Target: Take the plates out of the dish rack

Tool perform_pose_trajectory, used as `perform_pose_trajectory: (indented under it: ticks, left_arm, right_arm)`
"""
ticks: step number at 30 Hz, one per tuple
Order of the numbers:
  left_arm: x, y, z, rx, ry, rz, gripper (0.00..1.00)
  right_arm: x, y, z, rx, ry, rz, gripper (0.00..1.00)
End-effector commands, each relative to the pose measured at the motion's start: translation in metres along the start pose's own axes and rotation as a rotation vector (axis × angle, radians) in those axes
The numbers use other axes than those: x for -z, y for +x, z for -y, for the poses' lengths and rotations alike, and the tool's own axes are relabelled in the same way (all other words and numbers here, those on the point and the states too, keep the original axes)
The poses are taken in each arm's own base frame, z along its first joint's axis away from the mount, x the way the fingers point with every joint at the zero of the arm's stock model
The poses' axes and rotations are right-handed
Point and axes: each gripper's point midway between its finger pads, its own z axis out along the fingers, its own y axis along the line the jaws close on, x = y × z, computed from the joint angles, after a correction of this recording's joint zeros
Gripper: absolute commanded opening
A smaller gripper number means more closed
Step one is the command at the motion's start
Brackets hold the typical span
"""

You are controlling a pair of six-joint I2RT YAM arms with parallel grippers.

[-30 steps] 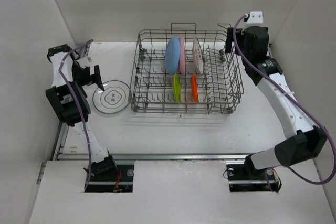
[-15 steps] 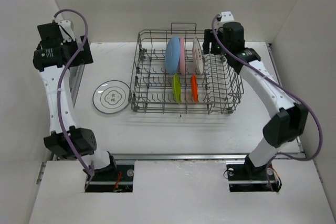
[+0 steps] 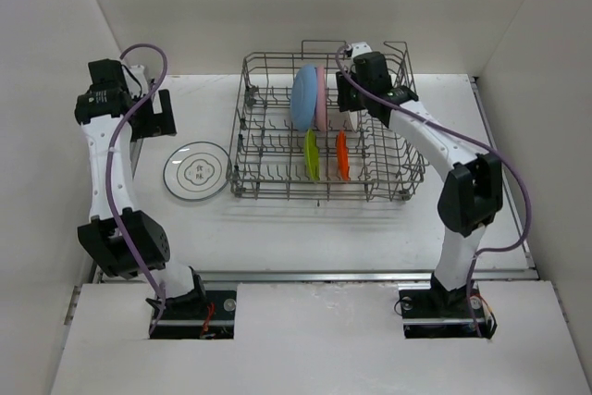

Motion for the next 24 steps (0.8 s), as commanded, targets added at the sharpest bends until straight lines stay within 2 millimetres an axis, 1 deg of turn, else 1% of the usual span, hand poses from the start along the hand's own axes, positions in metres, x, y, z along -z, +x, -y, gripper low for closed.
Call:
perform_pose_trajectory:
  ticks: [1,2,3,4,6,7,8,9,10,11,12,13,14,15,16,17,18,19,20,21,22,23,24]
  left_arm:
    - [0.011,0.003,0.005,0.012,0.014,0.028,1.00]
    - [0.015,0.003,0.005,0.010,0.013,0.038,1.00]
    - [0.012,0.007,0.005,0.012,0.014,0.025,1.00]
    - [0.009,0.007,0.005,0.012,0.014,0.026,1.00]
    - [0.013,0.006,0.006,0.011,0.014,0.035,1.00]
    - [0.013,0.006,0.006,0.011,0.014,0.035,1.00]
    - [0.016,0.006,0.006,0.010,0.013,0.044,1.00]
    - [0.014,0.008,0.005,0.002,0.014,0.035,1.00]
    - [0.018,0.010,0.006,0.001,0.013,0.037,1.00]
    - [0.018,0.010,0.006,0.001,0.013,0.037,1.00]
    - [0.018,0.010,0.008,0.001,0.022,0.037,1.00]
    - [0.021,0.009,0.008,0.000,0.022,0.048,1.00]
    - [0.021,0.009,0.010,0.000,0.032,0.049,1.00]
    - [0.021,0.009,0.010,0.000,0.032,0.049,1.00]
    - [0.021,0.008,0.015,-0.009,0.050,0.049,1.00]
    - [0.022,0.011,0.016,-0.008,0.051,0.040,1.00]
    - [0.021,0.011,0.020,-0.017,0.058,0.039,1.00]
    - [0.023,0.008,0.020,-0.019,0.058,0.048,1.00]
    - [0.023,0.008,0.020,-0.019,0.058,0.048,1.00]
    - [0.023,0.008,0.023,-0.026,0.063,0.048,1.00]
    - [0.025,0.005,0.025,-0.027,0.072,0.059,1.00]
    - [0.026,0.007,0.025,-0.026,0.072,0.048,1.00]
    - [0.024,0.005,0.028,-0.026,0.091,0.048,1.00]
  right_arm:
    - [-0.020,0.005,0.004,-0.007,0.026,-0.024,0.49]
    - [-0.023,0.009,0.002,-0.006,0.018,-0.035,0.46]
    - [-0.025,0.011,0.002,-0.004,0.019,-0.047,0.42]
    - [-0.025,0.012,-0.003,0.001,0.012,-0.047,0.32]
    - [-0.025,0.012,-0.003,0.001,0.011,-0.047,0.22]
    - [-0.025,0.012,-0.001,0.001,0.020,-0.046,0.13]
    - [-0.015,0.000,0.001,-0.002,0.032,-0.017,0.10]
    - [-0.012,-0.003,0.004,-0.004,0.044,-0.003,0.07]
    - [-0.006,-0.009,0.001,-0.001,0.049,0.014,0.03]
    - [0.006,-0.021,0.008,0.008,0.083,0.048,0.00]
    - [0.013,-0.029,0.005,0.008,0.089,0.075,0.00]
    - [0.019,-0.032,0.008,0.034,0.116,0.085,0.00]
    - [0.026,-0.041,0.008,0.037,0.113,0.115,0.00]
    - [0.041,-0.056,0.008,0.041,0.131,0.160,0.00]
    - [0.048,-0.060,0.012,0.046,0.150,0.178,0.00]
    - [0.055,-0.067,0.012,0.061,0.160,0.202,0.00]
    - [0.063,-0.078,0.017,0.048,0.190,0.238,0.00]
    - [0.076,-0.086,0.016,0.056,0.193,0.266,0.00]
    - [0.083,-0.094,0.018,0.061,0.201,0.291,0.00]
    - [0.090,-0.100,0.014,0.056,0.201,0.317,0.00]
    - [0.102,-0.108,0.015,0.062,0.201,0.341,0.00]
    - [0.111,-0.115,0.011,0.065,0.198,0.368,0.00]
    - [0.118,-0.118,0.008,0.092,0.192,0.379,0.00]
